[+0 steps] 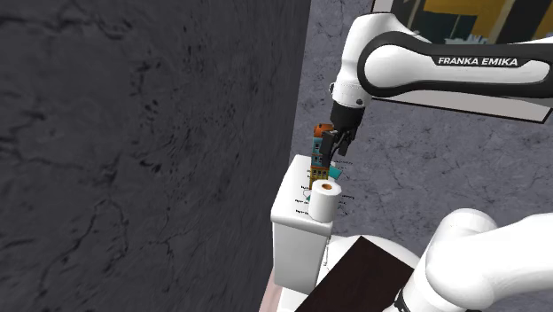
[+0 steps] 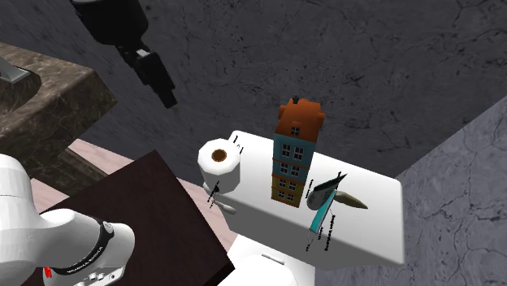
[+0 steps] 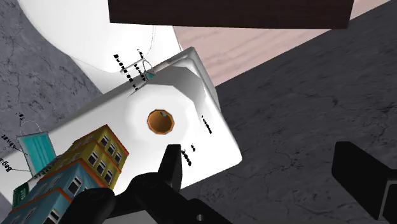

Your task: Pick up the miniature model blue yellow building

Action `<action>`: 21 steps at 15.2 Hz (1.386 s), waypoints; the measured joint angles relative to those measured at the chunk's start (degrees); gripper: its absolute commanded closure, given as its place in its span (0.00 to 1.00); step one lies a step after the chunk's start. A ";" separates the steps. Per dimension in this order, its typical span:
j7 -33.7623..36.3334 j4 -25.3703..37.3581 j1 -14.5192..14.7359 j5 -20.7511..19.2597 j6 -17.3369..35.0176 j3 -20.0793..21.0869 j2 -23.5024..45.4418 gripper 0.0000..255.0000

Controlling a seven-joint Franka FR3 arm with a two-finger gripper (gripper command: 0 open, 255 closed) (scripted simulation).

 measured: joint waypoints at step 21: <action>-33.17 27.84 -2.44 -6.29 3.64 -19.96 28.93 0.00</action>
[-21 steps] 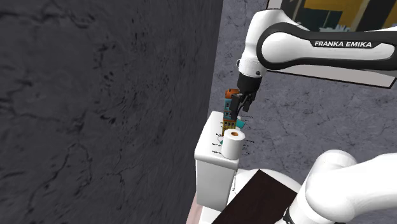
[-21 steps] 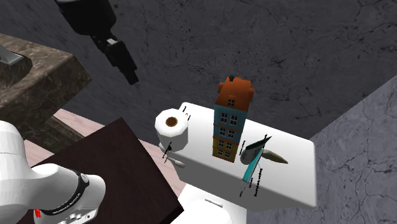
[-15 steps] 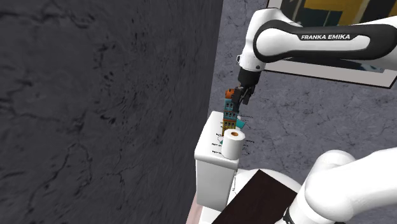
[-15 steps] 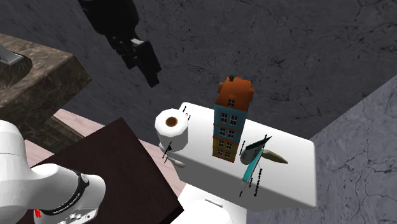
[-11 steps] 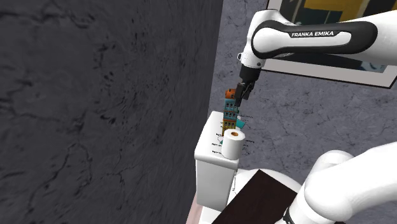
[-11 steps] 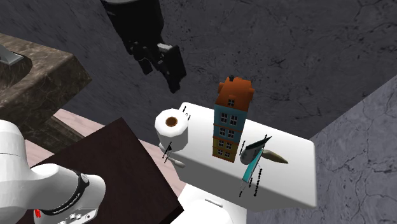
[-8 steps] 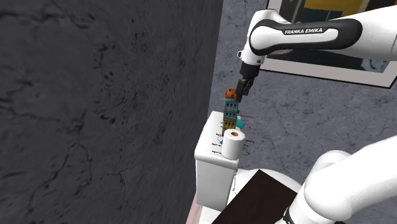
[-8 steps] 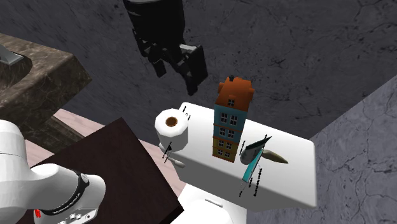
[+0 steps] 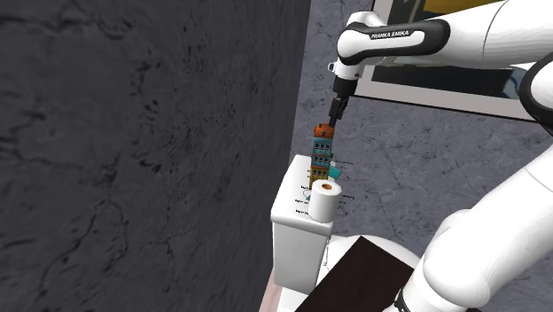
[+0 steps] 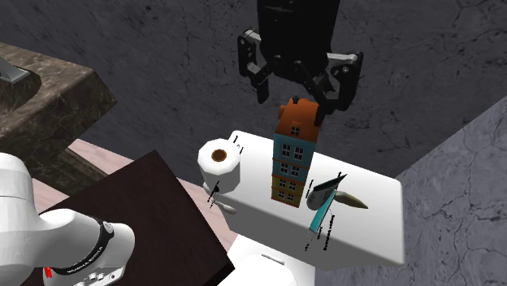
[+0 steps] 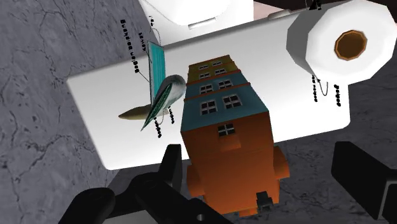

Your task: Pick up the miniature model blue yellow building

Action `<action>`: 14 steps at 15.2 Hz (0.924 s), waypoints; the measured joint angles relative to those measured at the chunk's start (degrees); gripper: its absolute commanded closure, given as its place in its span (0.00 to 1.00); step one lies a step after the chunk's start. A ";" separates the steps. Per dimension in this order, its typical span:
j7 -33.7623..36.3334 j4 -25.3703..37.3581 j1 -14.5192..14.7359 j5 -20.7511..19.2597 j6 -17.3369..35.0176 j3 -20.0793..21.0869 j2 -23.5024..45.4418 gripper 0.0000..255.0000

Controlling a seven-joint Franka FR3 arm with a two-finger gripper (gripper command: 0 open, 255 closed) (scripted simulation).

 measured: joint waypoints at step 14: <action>-1.33 -4.06 -0.17 0.06 5.80 -0.92 1.42 1.00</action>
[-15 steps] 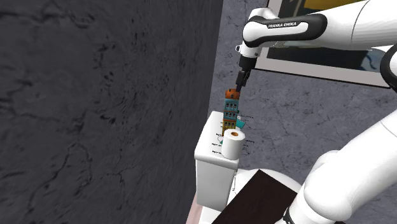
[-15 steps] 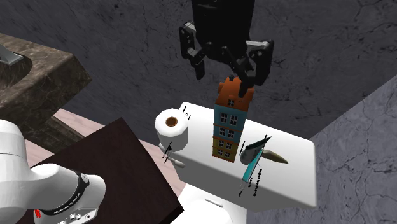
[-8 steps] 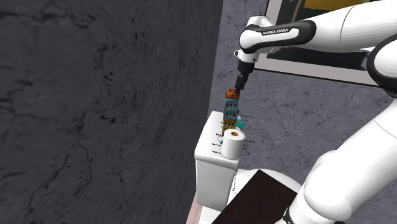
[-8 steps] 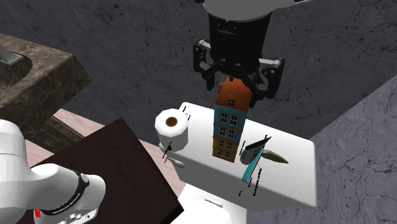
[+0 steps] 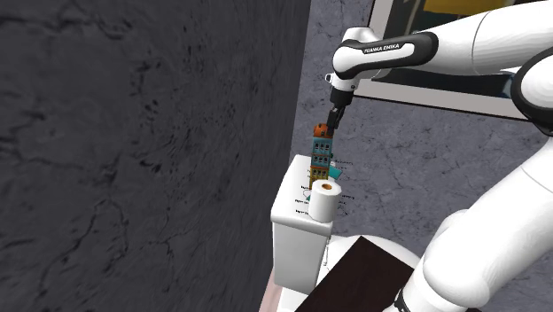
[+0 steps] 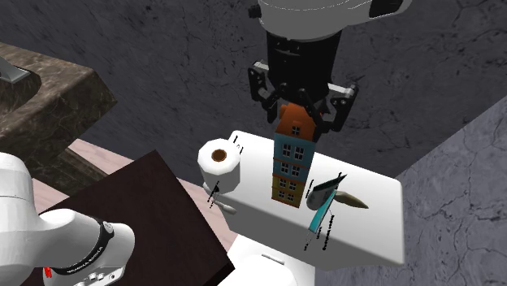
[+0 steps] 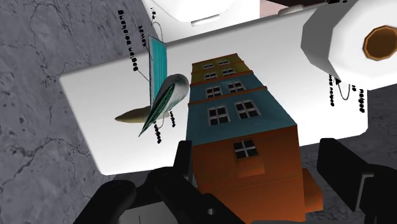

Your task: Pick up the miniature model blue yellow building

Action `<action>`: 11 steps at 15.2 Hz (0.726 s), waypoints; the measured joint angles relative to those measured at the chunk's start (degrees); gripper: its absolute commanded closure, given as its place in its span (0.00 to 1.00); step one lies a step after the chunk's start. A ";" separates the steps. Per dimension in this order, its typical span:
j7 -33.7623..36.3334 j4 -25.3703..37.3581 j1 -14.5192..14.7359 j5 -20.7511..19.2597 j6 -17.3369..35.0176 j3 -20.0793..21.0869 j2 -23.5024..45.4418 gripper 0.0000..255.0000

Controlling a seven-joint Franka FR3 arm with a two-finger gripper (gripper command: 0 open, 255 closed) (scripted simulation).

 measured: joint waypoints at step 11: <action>-0.24 3.80 0.08 0.16 -3.88 0.12 0.25 1.00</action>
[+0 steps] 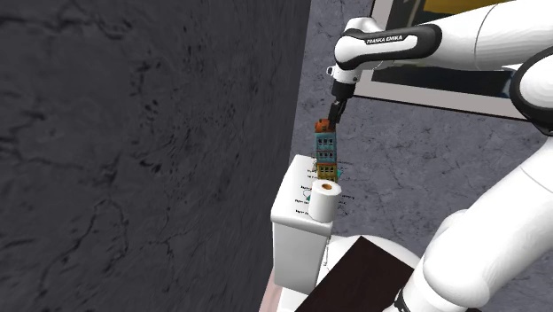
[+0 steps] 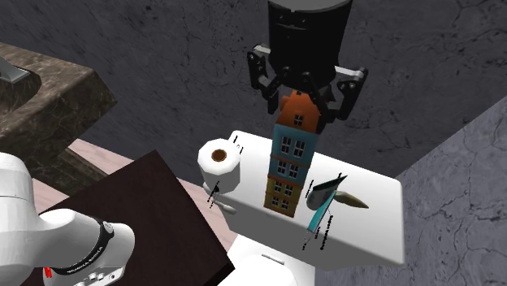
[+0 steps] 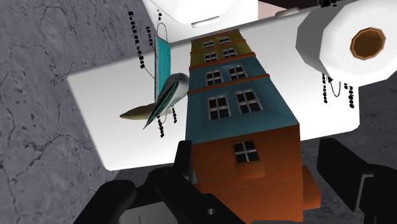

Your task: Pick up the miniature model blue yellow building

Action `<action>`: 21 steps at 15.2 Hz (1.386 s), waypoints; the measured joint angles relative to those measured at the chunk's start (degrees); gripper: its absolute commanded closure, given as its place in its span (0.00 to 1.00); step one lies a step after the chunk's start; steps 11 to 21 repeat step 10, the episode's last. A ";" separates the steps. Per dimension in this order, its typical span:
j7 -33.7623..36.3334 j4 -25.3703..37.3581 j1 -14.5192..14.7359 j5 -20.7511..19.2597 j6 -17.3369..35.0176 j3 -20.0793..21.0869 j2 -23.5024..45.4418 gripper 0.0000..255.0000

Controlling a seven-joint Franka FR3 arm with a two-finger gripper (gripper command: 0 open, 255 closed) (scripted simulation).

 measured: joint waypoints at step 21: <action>-0.50 8.47 0.23 0.49 -7.34 0.19 1.15 1.00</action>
